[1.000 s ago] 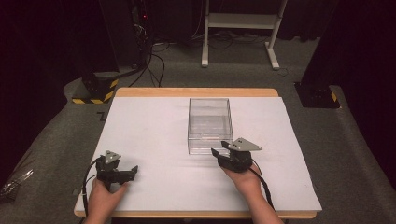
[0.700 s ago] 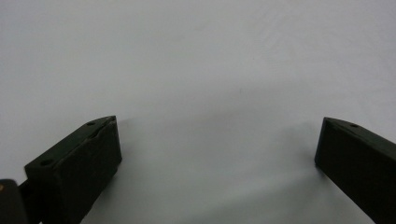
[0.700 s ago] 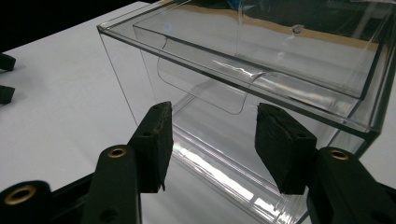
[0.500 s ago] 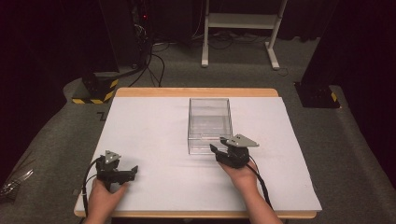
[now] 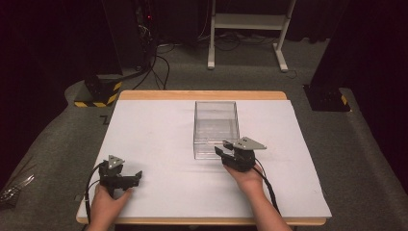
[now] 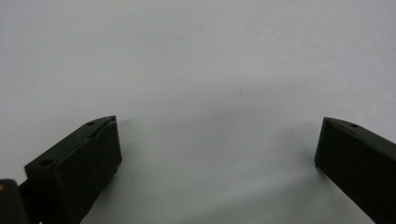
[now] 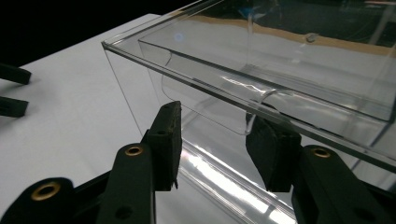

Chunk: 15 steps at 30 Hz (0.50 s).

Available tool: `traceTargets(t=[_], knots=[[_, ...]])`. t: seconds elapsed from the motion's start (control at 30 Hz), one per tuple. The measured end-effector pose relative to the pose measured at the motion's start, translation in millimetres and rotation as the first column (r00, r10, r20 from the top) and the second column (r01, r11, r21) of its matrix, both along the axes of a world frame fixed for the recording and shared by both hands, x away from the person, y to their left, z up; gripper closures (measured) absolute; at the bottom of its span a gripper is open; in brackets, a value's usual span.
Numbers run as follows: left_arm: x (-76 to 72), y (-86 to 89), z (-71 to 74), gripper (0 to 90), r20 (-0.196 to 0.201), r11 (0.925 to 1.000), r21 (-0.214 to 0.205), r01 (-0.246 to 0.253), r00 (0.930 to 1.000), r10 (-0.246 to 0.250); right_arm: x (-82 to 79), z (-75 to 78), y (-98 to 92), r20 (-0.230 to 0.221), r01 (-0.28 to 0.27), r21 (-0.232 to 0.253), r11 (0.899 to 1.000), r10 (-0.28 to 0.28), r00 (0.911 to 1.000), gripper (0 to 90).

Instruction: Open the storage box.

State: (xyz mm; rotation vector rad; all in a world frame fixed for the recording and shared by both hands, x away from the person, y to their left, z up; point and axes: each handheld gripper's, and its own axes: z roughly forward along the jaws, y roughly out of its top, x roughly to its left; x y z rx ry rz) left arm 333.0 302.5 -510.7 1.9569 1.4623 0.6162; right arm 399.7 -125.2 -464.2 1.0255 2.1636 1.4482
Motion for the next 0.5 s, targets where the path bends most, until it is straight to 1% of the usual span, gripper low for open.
traceTargets(t=[0.07, 0.17, 0.27, 0.5], knots=[[0.0, 0.0, 0.0, 0.4, 0.0, 1.0, 0.0, 0.0, 1.0, 0.0, 1.6, -0.8, -0.7, -0.007, -0.012, 0.016, 1.0, 0.012, 0.9999, 58.5], [0.0, 0.0, 0.0, 0.4, 0.0, 1.0, 0.0, 0.0, 1.0, 0.0, 2.9, -1.4, -2.5, 0.004, -0.016, 0.013, 1.0, 0.016, 0.9999, 62.2], [0.0, 0.0, 0.0, 0.4, 0.0, 1.0, 0.0, 0.0, 1.0, 0.0, 4.2, -1.8, -5.1, 0.0, -0.019, 0.016, 1.0, 0.019, 0.9998, 69.0], [-0.1, 0.0, -0.1, 0.4, 0.001, 1.0, 0.0, 0.0, 1.0, 0.0, 6.0, -2.7, -14.9, -0.015, -0.06, 0.044, 0.997, 0.06, 0.9981, 75.9]])
